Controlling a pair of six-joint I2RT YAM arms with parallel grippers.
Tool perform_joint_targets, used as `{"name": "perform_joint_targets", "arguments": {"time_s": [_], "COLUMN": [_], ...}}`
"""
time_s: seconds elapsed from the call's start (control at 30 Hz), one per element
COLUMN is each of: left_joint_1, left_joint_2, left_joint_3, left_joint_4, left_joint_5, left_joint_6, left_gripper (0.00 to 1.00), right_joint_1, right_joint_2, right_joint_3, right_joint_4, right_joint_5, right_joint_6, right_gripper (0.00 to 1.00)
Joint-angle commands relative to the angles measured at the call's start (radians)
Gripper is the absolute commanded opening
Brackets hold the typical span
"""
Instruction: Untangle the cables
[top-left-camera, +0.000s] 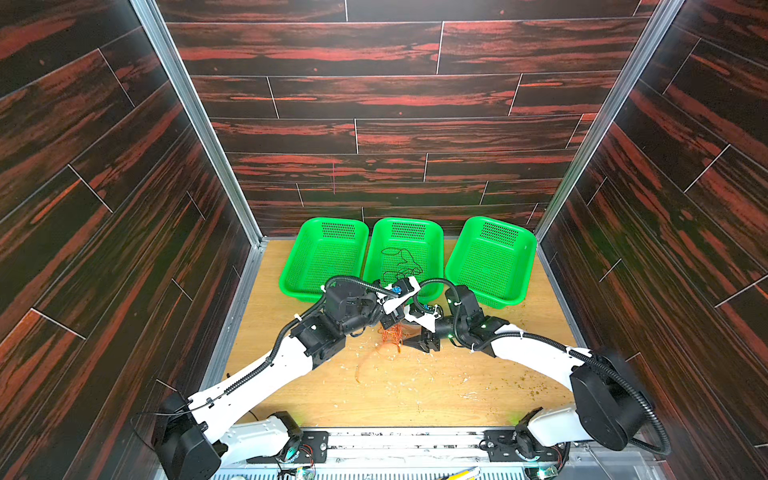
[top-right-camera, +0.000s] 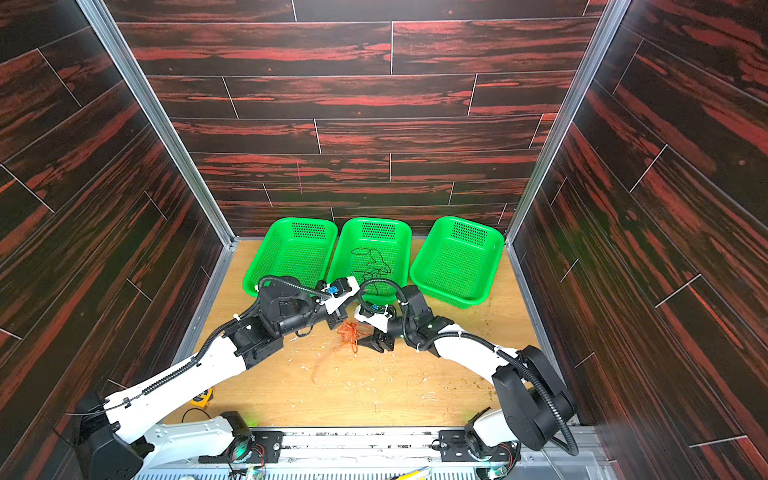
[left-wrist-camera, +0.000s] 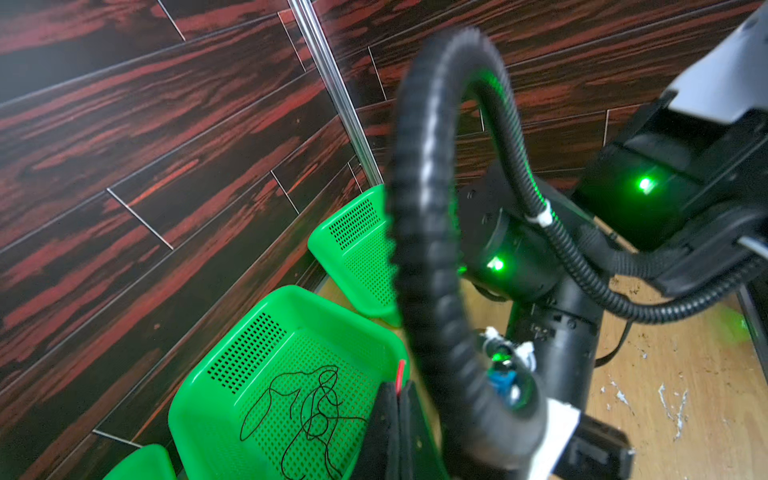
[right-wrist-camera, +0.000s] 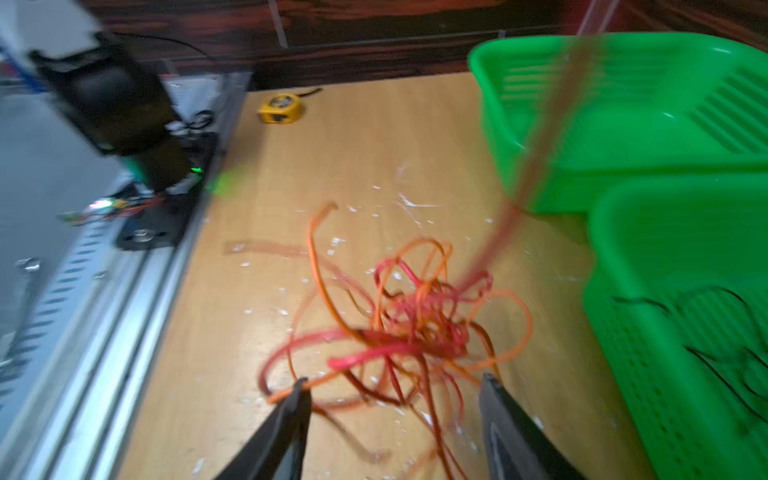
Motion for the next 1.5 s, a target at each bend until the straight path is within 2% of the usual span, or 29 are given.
{"name": "perform_joint_targets", "arguments": {"time_s": [0.0,0.13,0.3,0.53,0.73,0.9,1.07,1.17,1.33,1.47], "left_joint_1": [-0.011,-0.017,-0.042,-0.116,-0.169,-0.192,-0.199,-0.202,-0.204,-0.204], "left_joint_2": [-0.011,-0.012,0.01,0.071,0.117,0.14,0.131,0.118,0.104,0.084], "left_joint_3": [-0.013,-0.025,-0.019,0.019,0.055,0.077,0.075,0.075,0.085,0.098], "left_joint_4": [0.048,0.082,0.133,0.181,0.207,0.222,0.233,0.229,0.212,0.188], "left_joint_5": [-0.069,-0.151,-0.243,-0.409,-0.521,-0.559,-0.511,-0.472,-0.455,-0.496], "left_joint_6": [-0.007,-0.005,-0.018,-0.019,-0.022,-0.018,-0.026,-0.03,-0.019,0.004], "left_gripper": [0.0,0.0,0.0,0.0,0.0,0.0,0.0,0.0,0.0,0.0], "right_joint_1": [-0.006,-0.025,-0.022,-0.002,0.059,0.105,0.105,0.101,0.092,0.081], "right_joint_2": [-0.064,-0.122,-0.197,-0.234,-0.258,-0.216,-0.151,-0.119,-0.112,-0.146], "right_joint_3": [-0.001,-0.003,-0.047,-0.049,-0.069,-0.11,-0.147,-0.146,-0.16,-0.201], "right_joint_4": [0.005,-0.046,-0.02,-0.093,-0.052,0.038,0.166,0.218,0.24,0.229], "right_joint_5": [0.147,0.179,0.194,0.296,0.377,0.457,0.595,0.597,0.607,0.506], "right_joint_6": [0.059,0.146,0.324,0.397,0.474,0.529,0.509,0.45,0.394,0.305], "right_gripper": [0.65,0.65,0.65,0.65,0.67,0.68,0.68,0.59,0.18,0.05]}}
